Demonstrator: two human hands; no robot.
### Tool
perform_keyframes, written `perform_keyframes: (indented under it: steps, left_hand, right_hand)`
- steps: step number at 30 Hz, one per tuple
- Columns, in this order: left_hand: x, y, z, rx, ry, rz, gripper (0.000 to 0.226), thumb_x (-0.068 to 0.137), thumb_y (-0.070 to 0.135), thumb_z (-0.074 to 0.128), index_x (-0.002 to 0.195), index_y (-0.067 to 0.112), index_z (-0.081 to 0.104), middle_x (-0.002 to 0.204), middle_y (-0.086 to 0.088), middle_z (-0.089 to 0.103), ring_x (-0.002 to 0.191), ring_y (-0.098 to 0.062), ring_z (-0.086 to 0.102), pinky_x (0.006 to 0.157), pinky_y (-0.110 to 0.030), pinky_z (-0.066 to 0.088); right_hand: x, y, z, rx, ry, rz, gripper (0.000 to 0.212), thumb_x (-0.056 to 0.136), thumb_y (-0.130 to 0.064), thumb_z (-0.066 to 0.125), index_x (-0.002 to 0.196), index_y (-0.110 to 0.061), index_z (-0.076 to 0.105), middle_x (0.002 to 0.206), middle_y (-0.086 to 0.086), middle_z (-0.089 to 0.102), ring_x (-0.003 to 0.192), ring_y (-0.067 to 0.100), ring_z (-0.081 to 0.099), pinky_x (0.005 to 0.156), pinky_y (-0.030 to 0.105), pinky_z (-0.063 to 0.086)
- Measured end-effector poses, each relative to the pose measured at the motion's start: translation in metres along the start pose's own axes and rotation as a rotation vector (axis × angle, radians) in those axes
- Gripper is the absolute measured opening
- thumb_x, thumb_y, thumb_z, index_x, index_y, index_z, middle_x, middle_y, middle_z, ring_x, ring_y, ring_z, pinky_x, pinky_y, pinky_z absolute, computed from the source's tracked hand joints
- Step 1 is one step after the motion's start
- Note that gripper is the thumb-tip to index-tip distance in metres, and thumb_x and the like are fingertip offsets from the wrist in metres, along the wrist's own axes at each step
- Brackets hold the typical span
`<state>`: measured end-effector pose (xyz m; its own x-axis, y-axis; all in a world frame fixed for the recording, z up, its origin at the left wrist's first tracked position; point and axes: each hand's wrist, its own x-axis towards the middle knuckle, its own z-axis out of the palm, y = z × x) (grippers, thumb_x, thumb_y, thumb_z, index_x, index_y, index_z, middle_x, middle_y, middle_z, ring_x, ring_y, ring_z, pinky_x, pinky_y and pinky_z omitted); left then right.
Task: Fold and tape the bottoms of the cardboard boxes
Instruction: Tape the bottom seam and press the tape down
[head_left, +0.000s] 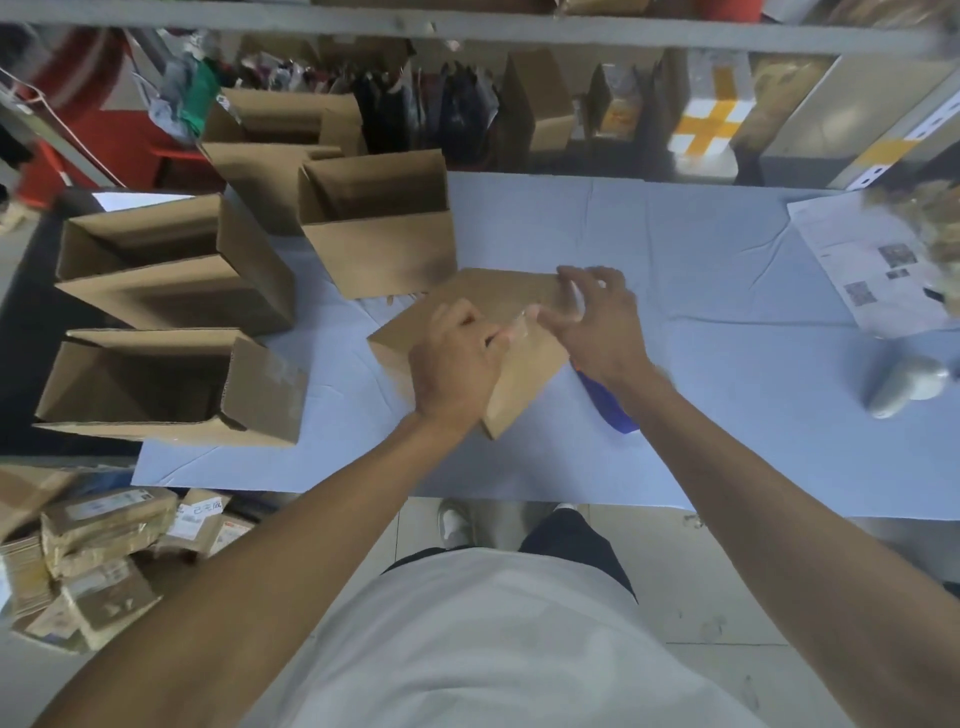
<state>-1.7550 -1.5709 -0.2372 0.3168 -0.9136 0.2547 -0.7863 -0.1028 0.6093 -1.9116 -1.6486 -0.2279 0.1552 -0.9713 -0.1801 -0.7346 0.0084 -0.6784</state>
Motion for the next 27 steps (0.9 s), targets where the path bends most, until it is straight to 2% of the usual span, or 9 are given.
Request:
perform_keyframes:
  steps: [3,6,9,11,13,15,19,24,27]
  left_hand:
    - [-0.025,-0.016,0.024,0.094,-0.146,0.067,0.013,0.078,0.016,0.071,0.067,0.010,0.069,0.075,-0.004,0.057,0.072,-0.026,0.056,0.050,-0.032,0.047]
    - [-0.041,-0.034,0.036,0.109,-0.414,0.115,0.008,0.085,0.010,0.065,0.083,0.006,0.072,0.084,-0.010,0.061,0.086,-0.033,0.057,0.066,-0.044,0.053]
    - [-0.019,-0.058,0.026,0.085,-0.264,0.077,0.014,0.081,0.004,0.063,0.093,0.001,0.070,0.097,-0.020,0.064,0.095,-0.038,0.058,0.082,-0.045,0.049]
    - [0.018,-0.079,0.012,0.137,-0.208,-0.106,0.043,0.084,0.017,0.066,0.124,0.001,0.058,0.130,-0.026,0.052,0.122,-0.043,0.046,0.099,-0.043,0.038]
    - [0.052,-0.100,-0.001,0.205,-0.406,-0.293,0.077,0.082,0.041,0.070,0.146,0.015,0.035,0.151,-0.017,0.032,0.140,-0.036,0.028,0.109,-0.042,0.032]
    - [0.072,-0.114,-0.002,0.110,-0.592,-0.367,0.085,0.079,0.050,0.072,0.146,0.024,0.026,0.145,-0.008,0.045,0.133,-0.032,0.043,0.105,-0.042,0.041]
    - [0.054,-0.124,-0.009,-0.036,-0.769,-0.414,0.092,0.075,0.062,0.066,0.149,0.032,0.020,0.131,0.003,0.056,0.115,-0.025,0.058,0.096,-0.036,0.045]
    - [0.010,-0.118,-0.030,-0.530,-0.203,-0.442,0.059,0.069,0.036,0.078,0.115,0.016,0.047,0.112,0.000,0.055,0.091,-0.012,0.057,0.079,-0.030,0.049]
    - [0.025,-0.116,-0.052,-0.489,-0.029,-0.292,0.062,0.081,0.014,0.077,0.129,0.030,0.042,0.120,-0.002,0.051,0.099,-0.011,0.055,0.083,-0.022,0.051]
  right_hand:
    - [-0.020,0.020,0.029,0.202,-0.192,0.074,0.071,0.093,-0.036,0.062,0.152,-0.019,0.027,0.150,0.002,0.039,0.139,0.020,0.035,0.105,0.020,0.025]
    - [-0.042,0.035,0.063,0.353,-0.214,0.181,0.067,0.093,-0.029,0.063,0.149,-0.021,0.027,0.135,-0.007,0.052,0.124,0.014,0.048,0.105,0.027,0.035]
    - [-0.047,0.029,0.078,0.360,-0.208,0.252,0.084,0.090,-0.029,0.067,0.153,-0.029,0.011,0.121,-0.017,0.046,0.106,0.009,0.047,0.084,0.020,0.039]
    - [-0.041,0.021,0.086,0.411,-0.126,0.308,0.082,0.084,-0.028,0.072,0.147,-0.027,0.021,0.110,-0.024,0.052,0.099,0.012,0.054,0.073,0.017,0.041]
    - [-0.032,0.011,0.095,0.436,-0.050,0.383,0.089,0.070,-0.040,0.076,0.142,-0.023,0.026,0.113,-0.012,0.059,0.103,0.018,0.059,0.080,0.028,0.048]
    - [-0.020,0.006,0.098,0.441,-0.017,0.454,0.098,0.058,-0.049,0.073,0.139,-0.020,0.027,0.118,-0.001,0.061,0.106,0.024,0.060,0.089,0.040,0.051]
    - [-0.015,0.019,0.087,0.424,-0.103,0.426,0.075,0.062,-0.046,0.076,0.128,-0.021,0.049,0.111,-0.006,0.067,0.105,0.020,0.065,0.091,0.041,0.053]
    - [-0.024,0.009,0.072,0.438,-0.125,0.191,0.088,0.073,-0.025,0.081,0.144,-0.043,0.034,0.127,-0.013,0.057,0.103,0.006,0.062,0.086,0.033,0.056]
    - [-0.017,-0.013,0.067,0.412,-0.024,-0.023,0.093,0.075,-0.011,0.077,0.149,-0.039,0.027,0.132,-0.012,0.049,0.112,0.011,0.056,0.085,0.025,0.055]
